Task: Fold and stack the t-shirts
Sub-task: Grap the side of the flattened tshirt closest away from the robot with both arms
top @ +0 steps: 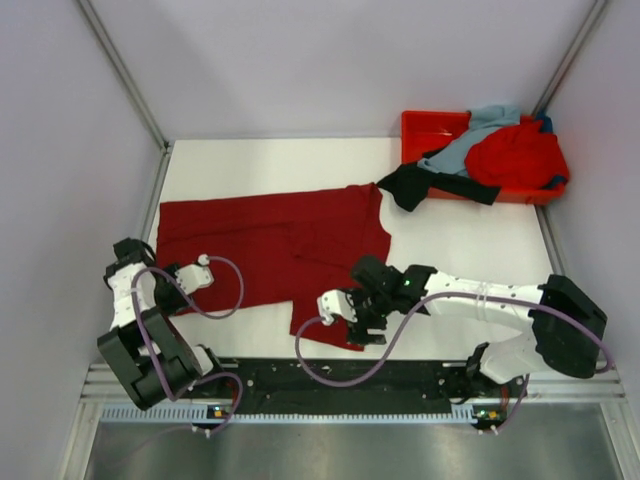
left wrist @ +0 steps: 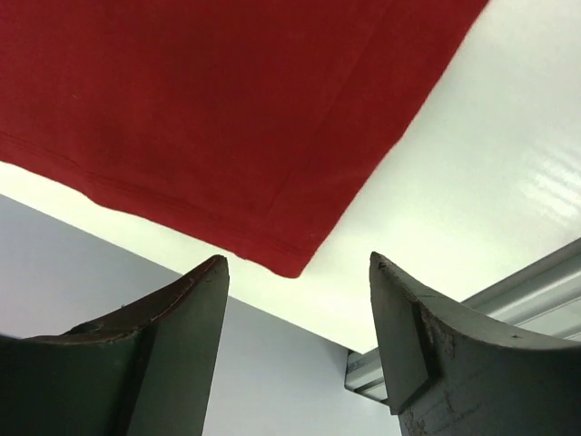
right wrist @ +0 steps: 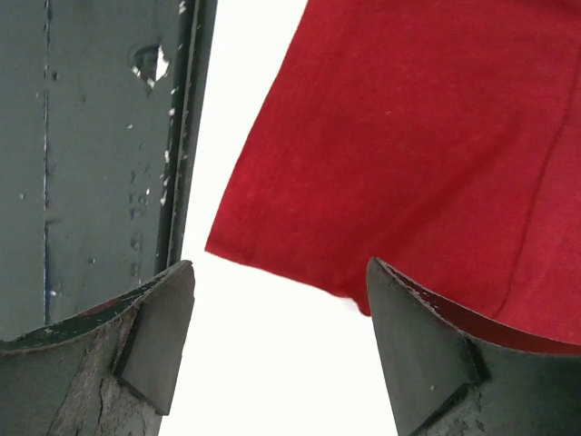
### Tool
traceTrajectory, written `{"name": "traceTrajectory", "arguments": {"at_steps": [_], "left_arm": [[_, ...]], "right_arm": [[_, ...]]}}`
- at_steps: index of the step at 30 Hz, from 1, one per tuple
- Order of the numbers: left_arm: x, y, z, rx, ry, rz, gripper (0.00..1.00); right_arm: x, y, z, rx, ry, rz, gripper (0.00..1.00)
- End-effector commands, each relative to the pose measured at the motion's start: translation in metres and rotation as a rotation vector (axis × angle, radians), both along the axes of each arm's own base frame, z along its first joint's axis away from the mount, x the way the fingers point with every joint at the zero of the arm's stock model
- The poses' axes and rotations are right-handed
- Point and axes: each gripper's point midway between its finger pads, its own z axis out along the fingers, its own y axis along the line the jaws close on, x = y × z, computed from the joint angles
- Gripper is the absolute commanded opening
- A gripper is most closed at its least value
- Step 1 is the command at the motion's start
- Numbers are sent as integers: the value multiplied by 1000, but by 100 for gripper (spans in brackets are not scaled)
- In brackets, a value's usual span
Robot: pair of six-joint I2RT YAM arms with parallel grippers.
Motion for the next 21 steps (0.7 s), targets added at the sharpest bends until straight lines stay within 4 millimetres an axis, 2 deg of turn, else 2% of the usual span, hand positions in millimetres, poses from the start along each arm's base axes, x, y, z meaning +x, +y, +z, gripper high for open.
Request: {"name": "traceTrajectory", "arguments": {"at_steps": [1,2,3,5,6,14,16,19,20,21], "left_arm": [[1,23,-2,74,-5,-59,68],[4,29,-3,81,-14,-47,68],[6,35,-5,83,-18,-26,78],[6,41,-11,73,-4,-4,79],[6,42,-13,67,-1,2,83],[-4,33,-35,72,-7,-77,81],[-4,35,-39,70,9,-62,80],[-7,43,-43,87,42,-30,74],[-6,46,-43,95,44,-22,68],[-7,46,-44,96,51,-15,57]], "right_arm": [[-9,1,-10,-41,-92,132,73],[-10,0,-16,-69,-110,150,70],[-11,0,-20,-87,-118,160,67],[-12,-1,-27,-111,-113,165,66],[-13,-2,-29,-117,-110,168,65],[-32,-14,-59,-200,-71,244,59],[-31,-16,-65,-221,-68,242,50],[-27,-17,-70,-252,-75,226,27],[-26,-17,-71,-257,-75,221,19],[-25,-17,-70,-259,-76,217,13]]}}
